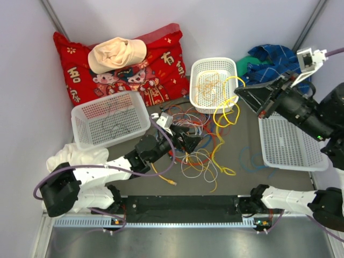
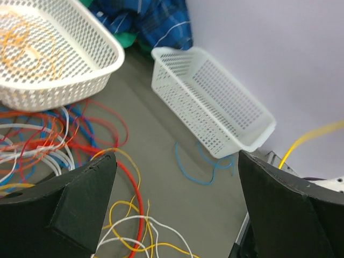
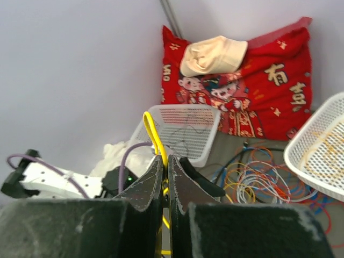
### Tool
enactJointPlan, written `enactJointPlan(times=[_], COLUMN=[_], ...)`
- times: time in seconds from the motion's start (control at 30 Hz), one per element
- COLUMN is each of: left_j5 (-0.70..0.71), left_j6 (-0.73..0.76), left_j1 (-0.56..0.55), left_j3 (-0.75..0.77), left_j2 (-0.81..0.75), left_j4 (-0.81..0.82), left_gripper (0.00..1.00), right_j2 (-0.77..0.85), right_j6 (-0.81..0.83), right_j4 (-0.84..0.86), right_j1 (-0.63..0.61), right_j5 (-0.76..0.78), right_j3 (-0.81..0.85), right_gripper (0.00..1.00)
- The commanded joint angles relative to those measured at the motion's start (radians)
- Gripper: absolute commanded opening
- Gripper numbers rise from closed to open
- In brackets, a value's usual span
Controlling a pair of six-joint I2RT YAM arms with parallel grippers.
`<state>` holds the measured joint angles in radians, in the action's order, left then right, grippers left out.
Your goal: Untangle the cables
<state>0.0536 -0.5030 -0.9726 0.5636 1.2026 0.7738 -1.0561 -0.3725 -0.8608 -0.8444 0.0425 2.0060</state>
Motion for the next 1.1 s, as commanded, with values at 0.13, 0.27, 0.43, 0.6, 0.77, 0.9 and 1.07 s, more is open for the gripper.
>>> enactJointPlan(times=[0.13, 0.27, 0.43, 0.6, 0.77, 0.9, 1.07], left_j5=[0.152, 0.238, 0.324, 0.364, 0.376, 0.359, 0.347], left_j6=[-0.149, -0.233, -0.265, -0.278, -0.295, -0.321, -0.341], left_j1=[-0.002, -0.001, 0.0, -0.001, -0.002, -0.001, -0.002], left_j3=[-0.092, -0.175, -0.254, -0.298, -0.32, -0.347, -0.381], left_j2=[-0.155, -0.326, -0.567, -0.713, -0.765, -0.769, -0.761], left_j4=[-0.271, -0.419, -0.574, -0.653, -0.692, -0.682, -0.645], left_gripper=[0.99, 0.99, 0.99, 0.99, 0.99, 0.99, 0.99], right_j2=[-0.073, -0.16, -0.318, -0.47, -0.577, -0.636, -0.7], right_j6=[0.066, 0.018, -0.039, -0.026, -0.043, -0.066, -0.071], right_j4=[0.052, 0.101, 0.216, 0.307, 0.41, 0.468, 0.437], right_j1=[0.043, 0.169, 0.3, 0.379, 0.484, 0.507, 0.507], right_j5=[0.244, 0.191, 0.146, 0.204, 0.235, 0.227, 0.223], right_j3=[-0.041, -0.006, 0.115, 0.229, 0.221, 0.156, 0.08], right_gripper=[0.0, 0.0, 0.0, 0.0, 0.0, 0.0, 0.0])
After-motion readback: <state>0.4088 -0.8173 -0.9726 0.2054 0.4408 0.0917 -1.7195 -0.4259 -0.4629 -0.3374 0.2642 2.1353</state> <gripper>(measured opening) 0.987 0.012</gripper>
